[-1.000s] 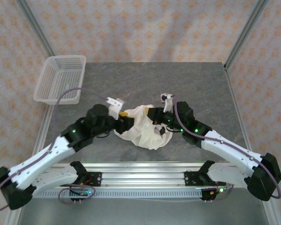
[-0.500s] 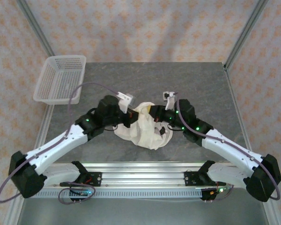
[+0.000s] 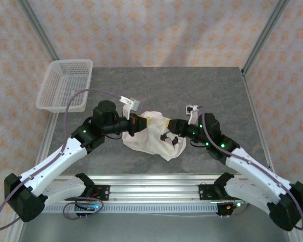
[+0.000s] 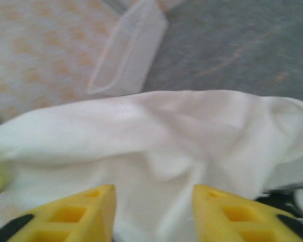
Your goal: Fold the inside-out t-shirt
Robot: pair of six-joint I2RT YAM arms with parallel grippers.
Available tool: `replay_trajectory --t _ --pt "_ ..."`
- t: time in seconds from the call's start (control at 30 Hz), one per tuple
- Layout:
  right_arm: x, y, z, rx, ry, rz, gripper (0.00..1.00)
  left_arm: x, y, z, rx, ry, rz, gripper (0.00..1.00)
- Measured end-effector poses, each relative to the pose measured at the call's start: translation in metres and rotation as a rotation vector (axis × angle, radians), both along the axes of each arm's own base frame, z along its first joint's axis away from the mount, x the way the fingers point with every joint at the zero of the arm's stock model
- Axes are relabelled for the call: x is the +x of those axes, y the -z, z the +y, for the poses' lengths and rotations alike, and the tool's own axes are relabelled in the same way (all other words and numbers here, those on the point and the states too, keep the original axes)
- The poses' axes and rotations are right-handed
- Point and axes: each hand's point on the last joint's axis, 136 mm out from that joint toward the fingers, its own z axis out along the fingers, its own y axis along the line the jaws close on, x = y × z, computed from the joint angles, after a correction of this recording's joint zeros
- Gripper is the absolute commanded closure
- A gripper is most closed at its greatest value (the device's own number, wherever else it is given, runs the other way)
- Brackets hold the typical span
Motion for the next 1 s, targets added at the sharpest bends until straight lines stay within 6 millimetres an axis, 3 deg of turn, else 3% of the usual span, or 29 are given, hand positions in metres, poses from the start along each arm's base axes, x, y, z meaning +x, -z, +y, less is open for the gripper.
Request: replay_trajectory --t 0.07,0.13,0.33,0.37,0.43,0.47,0.5,0.63,0.73,0.8,0.83,0.9,0.93,1.0 --pt "-0.005 -0.009 0.003 0.005 -0.015 -0.043 0.38 0.000 0.001 0.000 0.002 0.000 0.003 1.00" --pt "-0.001 -0.004 0.003 -0.012 0.002 -0.046 0.33 0.000 0.001 0.000 0.002 0.000 0.002 1.00" --pt "0.021 0.054 0.019 -0.081 0.036 0.108 0.31 0.000 0.001 0.000 0.002 0.000 0.003 1.00" --pt "0.023 0.061 0.023 -0.073 0.036 0.131 0.37 0.000 0.001 0.000 0.002 -0.001 0.003 1.00" --pt "0.025 0.067 0.033 -0.043 0.027 0.163 0.73 0.000 0.001 0.000 0.002 -0.001 0.003 1.00" --pt "0.027 0.065 0.039 -0.016 0.018 0.170 0.91 0.000 0.001 0.000 0.002 -0.002 0.002 1.00" --pt "0.028 0.063 0.043 0.009 0.010 0.176 1.00 0.001 0.002 0.001 0.005 -0.007 0.002 1.00" --pt "0.028 0.035 0.055 0.139 -0.026 0.147 1.00 0.020 0.019 0.023 0.098 -0.174 0.019 1.00" --pt "0.018 0.003 0.054 0.240 -0.066 0.085 1.00 0.046 0.056 0.063 0.226 -0.400 0.086 1.00" --pt "0.008 -0.021 0.051 0.302 -0.103 0.025 1.00 0.061 0.092 0.087 0.296 -0.496 0.167 1.00" --pt "0.004 -0.030 0.049 0.322 -0.115 0.001 1.00 0.064 0.109 0.092 0.323 -0.512 0.208 0.93" --pt "-0.002 -0.038 0.048 0.336 -0.134 -0.022 1.00 0.062 0.140 0.087 0.347 -0.484 0.285 0.55" --pt "-0.002 -0.039 0.048 0.334 -0.137 -0.023 1.00 0.059 0.146 0.082 0.346 -0.463 0.302 0.43" --pt "-0.003 -0.038 0.048 0.329 -0.140 -0.027 1.00 0.055 0.149 0.083 0.343 -0.457 0.310 0.33"
